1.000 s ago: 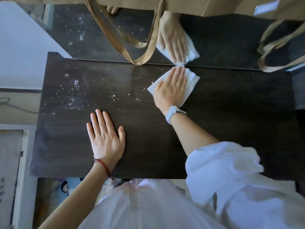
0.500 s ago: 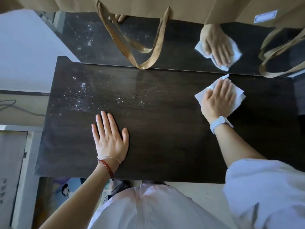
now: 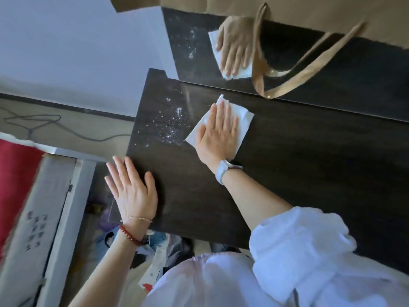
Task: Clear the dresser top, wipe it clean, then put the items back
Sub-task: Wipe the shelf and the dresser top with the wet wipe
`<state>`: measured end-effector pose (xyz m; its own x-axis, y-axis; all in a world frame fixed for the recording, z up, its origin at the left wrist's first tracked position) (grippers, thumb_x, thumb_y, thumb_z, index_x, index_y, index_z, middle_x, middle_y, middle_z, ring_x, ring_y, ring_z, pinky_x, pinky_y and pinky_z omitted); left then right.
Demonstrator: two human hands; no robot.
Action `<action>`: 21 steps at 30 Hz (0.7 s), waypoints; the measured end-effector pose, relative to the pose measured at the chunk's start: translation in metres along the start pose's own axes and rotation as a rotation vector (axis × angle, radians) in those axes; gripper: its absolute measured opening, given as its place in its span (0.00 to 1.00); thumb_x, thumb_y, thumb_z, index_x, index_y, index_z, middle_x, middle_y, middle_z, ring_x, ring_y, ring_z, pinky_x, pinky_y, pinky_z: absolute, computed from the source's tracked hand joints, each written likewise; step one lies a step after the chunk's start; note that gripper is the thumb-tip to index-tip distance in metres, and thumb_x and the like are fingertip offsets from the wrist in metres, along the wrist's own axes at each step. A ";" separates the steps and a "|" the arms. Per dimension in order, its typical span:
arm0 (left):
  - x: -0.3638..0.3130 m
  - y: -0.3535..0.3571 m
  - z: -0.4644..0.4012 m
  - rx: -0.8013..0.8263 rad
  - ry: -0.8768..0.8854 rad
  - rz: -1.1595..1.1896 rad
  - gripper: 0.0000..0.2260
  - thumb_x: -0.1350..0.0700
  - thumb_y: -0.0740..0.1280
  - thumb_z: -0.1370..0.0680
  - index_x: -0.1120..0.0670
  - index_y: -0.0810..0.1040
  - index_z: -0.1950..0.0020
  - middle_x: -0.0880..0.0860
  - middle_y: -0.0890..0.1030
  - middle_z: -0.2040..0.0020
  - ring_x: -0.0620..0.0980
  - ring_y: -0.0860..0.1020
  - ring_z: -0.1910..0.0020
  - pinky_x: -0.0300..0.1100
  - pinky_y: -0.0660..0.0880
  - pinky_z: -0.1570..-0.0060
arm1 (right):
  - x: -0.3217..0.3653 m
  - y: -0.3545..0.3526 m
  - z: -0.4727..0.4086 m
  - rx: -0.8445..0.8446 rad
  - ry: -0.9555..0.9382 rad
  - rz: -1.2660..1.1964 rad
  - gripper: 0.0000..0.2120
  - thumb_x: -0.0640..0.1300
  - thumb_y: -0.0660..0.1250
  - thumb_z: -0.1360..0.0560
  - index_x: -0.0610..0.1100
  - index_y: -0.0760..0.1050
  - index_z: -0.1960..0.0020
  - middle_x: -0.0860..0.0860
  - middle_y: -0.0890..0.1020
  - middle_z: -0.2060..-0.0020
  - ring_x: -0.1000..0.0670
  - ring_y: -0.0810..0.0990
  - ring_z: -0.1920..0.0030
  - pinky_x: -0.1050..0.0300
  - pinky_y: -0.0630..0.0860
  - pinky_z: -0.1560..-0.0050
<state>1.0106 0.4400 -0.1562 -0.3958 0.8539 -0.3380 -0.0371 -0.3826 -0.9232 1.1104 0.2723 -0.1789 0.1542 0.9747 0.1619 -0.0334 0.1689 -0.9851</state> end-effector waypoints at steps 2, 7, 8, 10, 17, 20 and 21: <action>0.018 -0.006 -0.005 0.047 -0.018 0.001 0.29 0.49 0.50 0.23 0.62 0.50 0.27 0.63 0.51 0.25 0.59 0.48 0.26 0.55 0.46 0.27 | 0.035 0.005 -0.001 -0.018 -0.056 -0.011 0.28 0.50 0.41 0.24 0.40 0.53 0.27 0.44 0.55 0.25 0.46 0.52 0.26 0.47 0.50 0.27; 0.032 -0.017 -0.017 0.190 -0.060 0.121 0.22 0.51 0.52 0.20 0.54 0.53 0.27 0.58 0.64 0.28 0.62 0.70 0.37 0.54 0.69 0.42 | 0.090 0.020 0.043 0.018 -0.351 -0.009 0.26 0.49 0.45 0.23 0.42 0.54 0.27 0.46 0.58 0.26 0.47 0.54 0.26 0.46 0.50 0.26; 0.035 -0.020 -0.020 0.217 -0.069 0.146 0.21 0.51 0.51 0.20 0.53 0.55 0.27 0.59 0.67 0.30 0.64 0.72 0.40 0.53 0.69 0.44 | 0.087 0.020 0.057 0.053 -0.431 0.007 0.26 0.50 0.44 0.23 0.42 0.53 0.27 0.46 0.58 0.26 0.48 0.54 0.26 0.46 0.49 0.27; 0.040 -0.024 -0.023 0.249 -0.049 0.188 0.19 0.52 0.52 0.19 0.53 0.58 0.28 0.62 0.72 0.35 0.66 0.74 0.44 0.52 0.70 0.46 | 0.070 0.016 0.068 0.104 -0.543 0.041 0.26 0.50 0.45 0.23 0.43 0.54 0.27 0.48 0.60 0.27 0.48 0.56 0.26 0.47 0.49 0.28; 0.045 -0.026 -0.024 0.265 0.010 0.228 0.19 0.52 0.53 0.20 0.53 0.59 0.30 0.64 0.75 0.39 0.67 0.76 0.48 0.53 0.72 0.49 | -0.006 -0.007 -0.011 -0.060 0.268 0.012 0.27 0.49 0.48 0.22 0.37 0.53 0.27 0.40 0.58 0.27 0.42 0.55 0.27 0.43 0.51 0.28; 0.043 -0.025 -0.025 0.248 0.005 0.225 0.19 0.52 0.53 0.20 0.54 0.60 0.30 0.61 0.73 0.36 0.67 0.76 0.48 0.54 0.72 0.50 | 0.019 -0.006 -0.035 -0.061 0.412 -0.038 0.28 0.48 0.48 0.21 0.35 0.47 0.27 0.38 0.52 0.26 0.42 0.48 0.25 0.45 0.45 0.27; 0.043 -0.025 -0.026 0.253 0.010 0.222 0.19 0.52 0.53 0.20 0.54 0.59 0.29 0.60 0.73 0.35 0.66 0.76 0.48 0.53 0.72 0.51 | 0.033 -0.004 -0.040 -0.065 0.405 -0.051 0.28 0.48 0.48 0.21 0.34 0.47 0.27 0.38 0.51 0.26 0.42 0.48 0.25 0.46 0.44 0.27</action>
<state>1.0180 0.4952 -0.1525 -0.4109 0.7429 -0.5284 -0.1779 -0.6338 -0.7528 1.1550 0.2983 -0.1717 0.5306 0.8268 0.1868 0.0445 0.1929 -0.9802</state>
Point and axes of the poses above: each hand's wrist, its own z-axis away from the middle knuckle, its own y-axis out of the palm, x = y × z, the point moved 1 cm from there along -z, towards the middle knuckle
